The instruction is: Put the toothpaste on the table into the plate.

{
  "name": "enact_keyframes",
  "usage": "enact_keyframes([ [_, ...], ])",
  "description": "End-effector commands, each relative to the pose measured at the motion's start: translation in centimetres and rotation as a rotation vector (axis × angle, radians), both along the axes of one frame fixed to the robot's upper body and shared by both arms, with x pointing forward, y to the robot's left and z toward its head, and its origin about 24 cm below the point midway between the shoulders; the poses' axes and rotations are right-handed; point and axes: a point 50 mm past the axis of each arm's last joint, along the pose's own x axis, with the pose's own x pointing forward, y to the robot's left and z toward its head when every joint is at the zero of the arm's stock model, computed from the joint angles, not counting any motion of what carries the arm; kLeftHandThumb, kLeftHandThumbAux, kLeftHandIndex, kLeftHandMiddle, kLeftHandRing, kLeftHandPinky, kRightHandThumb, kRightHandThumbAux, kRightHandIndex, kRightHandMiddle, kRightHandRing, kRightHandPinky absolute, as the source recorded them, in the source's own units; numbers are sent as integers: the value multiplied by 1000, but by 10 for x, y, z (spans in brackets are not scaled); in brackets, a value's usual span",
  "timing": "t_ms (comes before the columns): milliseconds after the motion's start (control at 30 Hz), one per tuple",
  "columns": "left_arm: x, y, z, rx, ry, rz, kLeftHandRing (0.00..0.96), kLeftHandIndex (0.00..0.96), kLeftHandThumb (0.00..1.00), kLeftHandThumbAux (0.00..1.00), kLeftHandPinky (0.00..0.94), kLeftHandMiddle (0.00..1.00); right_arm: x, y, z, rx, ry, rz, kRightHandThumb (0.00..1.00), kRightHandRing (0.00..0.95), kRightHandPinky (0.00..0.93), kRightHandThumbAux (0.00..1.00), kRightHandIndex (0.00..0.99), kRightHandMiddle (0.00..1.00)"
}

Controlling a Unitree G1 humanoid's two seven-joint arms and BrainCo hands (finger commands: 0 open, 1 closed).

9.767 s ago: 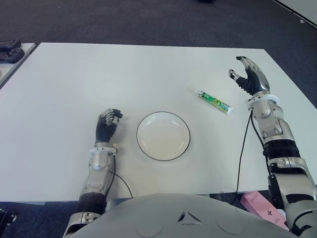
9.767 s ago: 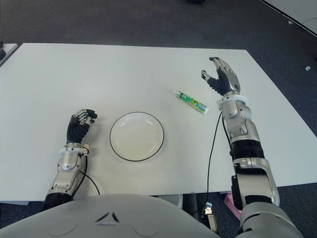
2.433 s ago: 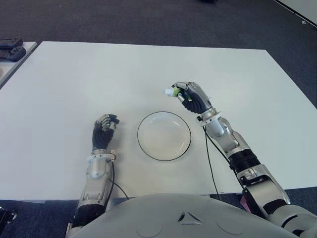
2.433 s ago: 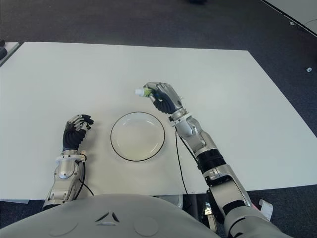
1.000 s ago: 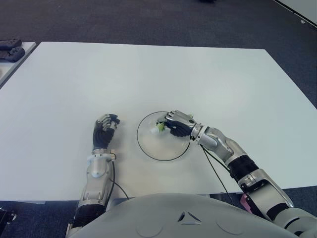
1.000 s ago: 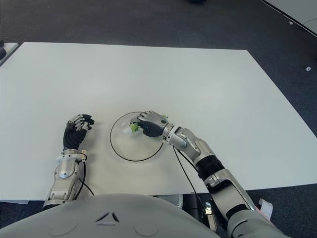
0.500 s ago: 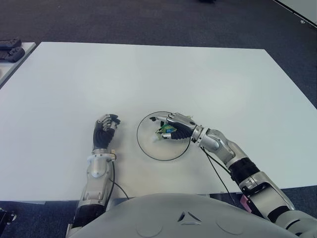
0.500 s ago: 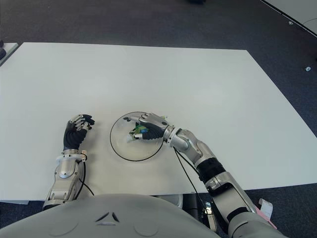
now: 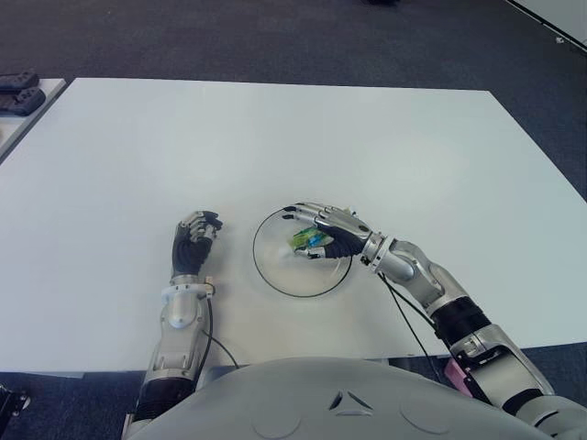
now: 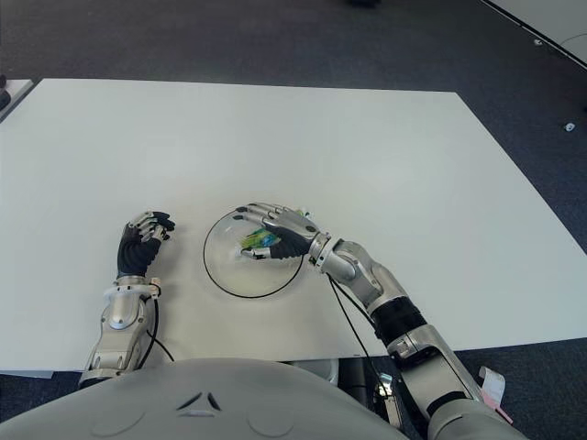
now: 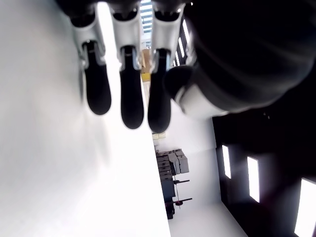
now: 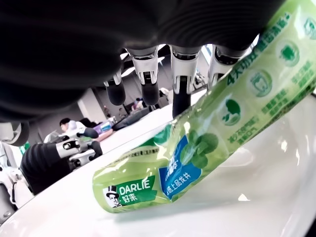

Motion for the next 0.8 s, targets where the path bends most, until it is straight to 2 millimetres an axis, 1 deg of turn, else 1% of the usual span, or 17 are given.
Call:
enact_keyframes([
  [33, -2, -2, -5, -9, 32, -1, 483, 424, 708, 725, 473, 491, -1, -5, 1, 7, 16, -31, 330, 0, 0, 151, 0, 0],
  [200, -2, -2, -5, -10, 30, -1, 482, 424, 707, 725, 469, 489, -1, -10, 7, 59, 24, -46, 338, 0, 0, 135, 0, 0],
  [367, -2, -2, -5, -3, 28, -1, 484, 424, 709, 725, 469, 490, -1, -20, 14, 163, 23, -92, 335, 0, 0, 126, 0, 0],
  [467, -2, -2, -5, 0, 27, -4, 485, 424, 709, 725, 468, 492, -2, -29, 16, 260, 42, -124, 258, 0, 0, 161, 0, 0],
  [533, -2, -2, -5, 0, 26, -7, 485, 424, 709, 725, 468, 492, -1, -32, 17, 437, 82, -178, 174, 0, 0, 213, 0, 0],
  [600, -1, -2, -5, -1, 26, -8, 484, 424, 709, 725, 469, 492, 0, -33, 18, 534, 102, -206, 118, 0, 7, 258, 0, 5],
  [633, -1, -2, -5, -2, 26, -8, 483, 424, 709, 725, 469, 491, 4, -35, 19, 588, 101, -227, 96, 0, 10, 276, 0, 7],
  [667, -1, -2, -5, -3, 26, -8, 484, 424, 709, 725, 470, 492, 7, -36, 21, 660, 95, -255, 85, 7, 26, 296, 3, 20],
  [700, -1, -2, -5, -4, 26, -8, 484, 424, 709, 725, 471, 492, 10, -36, 23, 712, 92, -275, 71, 35, 62, 357, 32, 56],
  [733, -1, -1, -5, -4, 26, -9, 484, 424, 709, 725, 472, 492, 12, -37, 23, 744, 90, -286, 62, 53, 85, 397, 51, 79],
  [767, -1, -1, -5, -4, 25, -8, 484, 425, 709, 725, 472, 493, 11, -38, 23, 789, 97, -308, 58, 59, 93, 411, 58, 88],
  [800, -1, -1, -5, -3, 25, -8, 484, 425, 709, 725, 472, 492, 11, -39, 22, 816, 104, -321, 62, 82, 118, 455, 87, 117],
])
